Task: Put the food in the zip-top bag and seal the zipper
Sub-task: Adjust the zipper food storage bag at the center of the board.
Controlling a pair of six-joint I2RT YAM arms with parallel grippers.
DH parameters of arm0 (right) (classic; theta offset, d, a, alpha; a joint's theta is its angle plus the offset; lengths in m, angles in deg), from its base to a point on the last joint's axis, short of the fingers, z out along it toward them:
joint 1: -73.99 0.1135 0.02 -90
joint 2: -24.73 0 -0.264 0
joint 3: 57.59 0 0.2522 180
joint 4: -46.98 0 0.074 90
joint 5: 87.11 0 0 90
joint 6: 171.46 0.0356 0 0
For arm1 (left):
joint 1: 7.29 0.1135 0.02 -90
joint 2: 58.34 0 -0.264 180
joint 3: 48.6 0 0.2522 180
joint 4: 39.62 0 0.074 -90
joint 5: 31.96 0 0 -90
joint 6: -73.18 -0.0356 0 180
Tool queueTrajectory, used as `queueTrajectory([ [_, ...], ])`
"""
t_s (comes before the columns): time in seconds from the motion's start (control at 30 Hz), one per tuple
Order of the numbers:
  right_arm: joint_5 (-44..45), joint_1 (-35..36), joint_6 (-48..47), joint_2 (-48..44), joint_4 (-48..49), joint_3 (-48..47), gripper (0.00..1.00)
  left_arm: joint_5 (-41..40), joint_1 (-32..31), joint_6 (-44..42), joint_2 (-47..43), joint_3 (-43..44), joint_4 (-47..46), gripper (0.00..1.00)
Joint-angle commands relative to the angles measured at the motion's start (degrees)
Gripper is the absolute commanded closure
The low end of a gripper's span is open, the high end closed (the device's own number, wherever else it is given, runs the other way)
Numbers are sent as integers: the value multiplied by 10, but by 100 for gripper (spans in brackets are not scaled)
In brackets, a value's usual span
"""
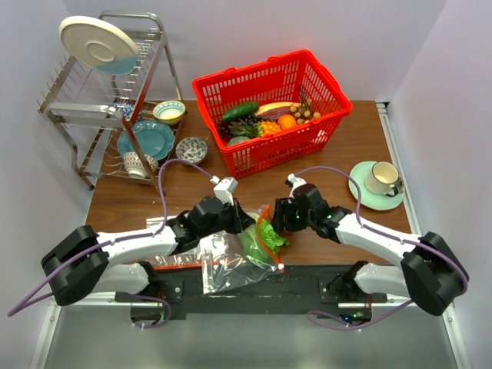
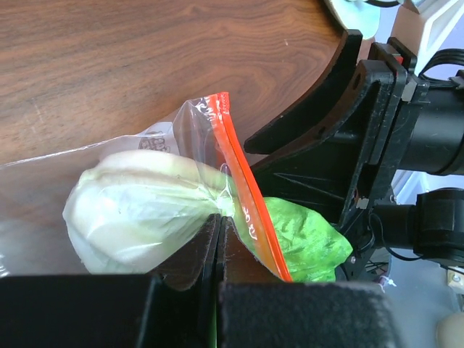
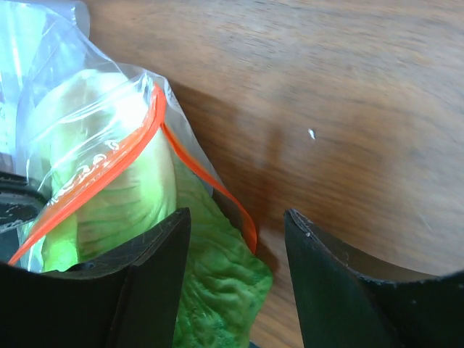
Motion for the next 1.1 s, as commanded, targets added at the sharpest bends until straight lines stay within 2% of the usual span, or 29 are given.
queueTrajectory([
  [0.0,-52,-2,-20,22,94,15,42,0,2,-9,0,-8,-36,100],
  [0.13,-33,-1,-22,55,116,13,41,0,3,-10,5,-4,-43,100],
  [0.37,-66,10,-18,84,175,23,40,26,3,-10,26,-4,-70,100],
  [0.53,-84,29,-15,88,215,29,54,50,3,-3,48,-2,-105,100],
  [0.6,-89,33,-15,88,228,33,63,56,2,-5,53,0,-110,100],
  [0.63,-91,33,-15,87,234,33,68,57,3,-5,60,3,-114,100],
  [0.67,-93,33,-14,84,232,30,82,60,2,-5,61,5,-114,100],
  [0.77,-85,33,-19,54,200,11,100,71,3,-7,64,17,-109,100],
  [0.93,-57,33,-14,-23,104,-6,100,67,3,-12,46,20,-80,100],
  [1.07,-34,33,-23,-69,17,-54,100,52,3,-36,32,45,-33,94],
])
